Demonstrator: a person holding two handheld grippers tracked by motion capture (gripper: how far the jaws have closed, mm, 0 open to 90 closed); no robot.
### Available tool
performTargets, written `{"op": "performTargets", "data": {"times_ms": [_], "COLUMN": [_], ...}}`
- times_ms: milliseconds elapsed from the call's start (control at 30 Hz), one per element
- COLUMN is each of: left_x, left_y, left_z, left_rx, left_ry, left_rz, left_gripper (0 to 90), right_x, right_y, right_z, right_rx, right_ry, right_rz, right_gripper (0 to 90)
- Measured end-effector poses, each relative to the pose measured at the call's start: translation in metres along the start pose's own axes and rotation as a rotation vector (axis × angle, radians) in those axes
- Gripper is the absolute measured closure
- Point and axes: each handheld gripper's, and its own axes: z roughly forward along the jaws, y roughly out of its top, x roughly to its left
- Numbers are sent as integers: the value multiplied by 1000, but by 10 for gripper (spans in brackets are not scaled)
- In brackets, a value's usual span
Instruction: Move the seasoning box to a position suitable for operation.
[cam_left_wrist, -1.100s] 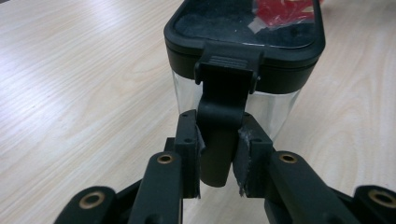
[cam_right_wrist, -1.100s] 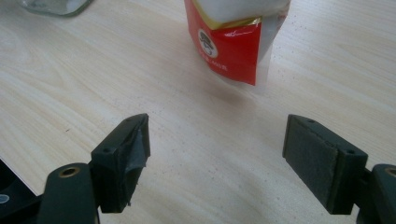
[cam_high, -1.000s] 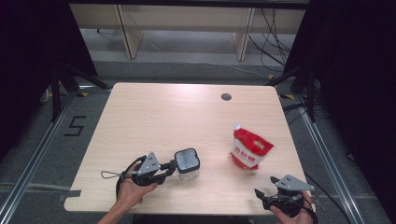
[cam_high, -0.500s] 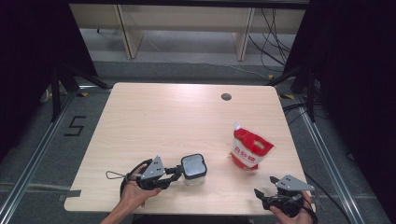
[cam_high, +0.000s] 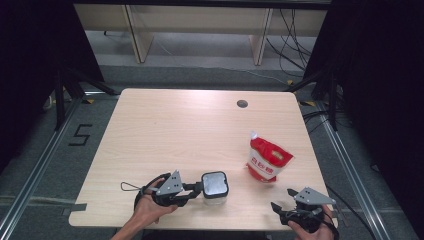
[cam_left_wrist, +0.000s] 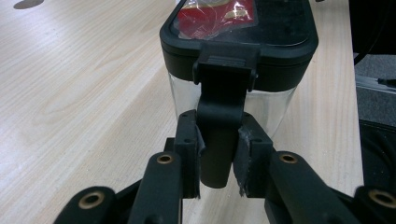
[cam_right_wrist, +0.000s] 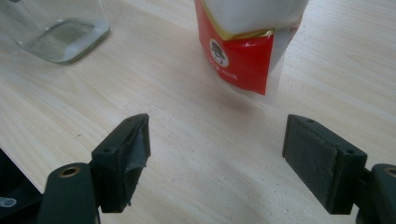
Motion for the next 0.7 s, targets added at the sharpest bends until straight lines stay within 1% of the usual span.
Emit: {"op": "performTargets", "data": {"times_ms": [33, 67, 100, 133, 167, 200, 233, 267, 300, 333, 367, 400, 433, 467, 500, 533, 567, 600, 633, 667, 700], "left_x": [2, 2, 4, 6, 6, 7, 7, 8, 8, 7, 8, 9, 10, 8, 8, 9, 9, 9, 8, 10, 9], "left_y": [0, 0, 0, 0, -1, -1, -1, -1, 0, -1, 0, 0, 0, 0, 0, 1, 1, 1, 1, 2, 2], "left_z": [0, 0, 0, -1, 0, 0, 0, -1, -1, 0, -1, -1, -1, -1, -1, -3, -3, -4, -5, -6, -7], "left_rx": [7, 7, 12, 16, 8, -1, -1, 12, 13, 3, 13, 13, 15, 11, 0, 1, 1, 3, 14, 28, 30], "left_ry": [11, 11, 10, 23, 14, 30, 30, 28, 28, 22, 28, 29, 30, 41, 46, 52, 52, 60, 62, 61, 66], "left_rz": [7, 7, 9, 19, 1, -9, -9, 5, 10, -7, -3, 1, 12, -18, -26, -39, -39, -43, -60, -46, -59], "left_gripper": [726, 726, 726, 726, 726, 726, 726, 726, 726, 725, 723, 722, 710, 710, 688, 642, 623, 623, 597, 563, 525], "right_x": [1, 1, -3, -2, -2, -1, -1, -2, -1, -1, -1, -1, -1, -1, -1, -1, -1, -2, -2, -2, -3], "right_y": [0, 0, 0, 0, 0, 0, 0, 0, 0, 0, 0, 0, 0, 0, 0, 0, 0, 0, 0, -1, 0], "right_z": [0, 0, 0, 1, 2, 1, 1, 1, 1, 1, 1, 2, 2, 2, 2, 1, 1, 2, 2, 2, 1], "right_rx": [2, 2, -17, -12, -5, -2, -2, -3, -1, -2, -2, -3, -4, -4, -2, -3, -3, -5, -5, -6, -13], "right_ry": [10, 10, -17, -5, 14, 7, 7, 6, 8, 9, 11, 24, 23, 23, 21, 11, 11, 11, 16, 22, 7], "right_rz": [21, 21, -33, -24, -10, 1, 1, -3, 0, -1, -1, 0, 0, 0, 0, -4, -4, -3, 3, 11, -16], "right_gripper": [243, 243, 243, 243, 243, 243, 243, 243, 243, 243, 243, 243, 243, 243, 243, 243, 243, 243, 243, 242, 243]}}
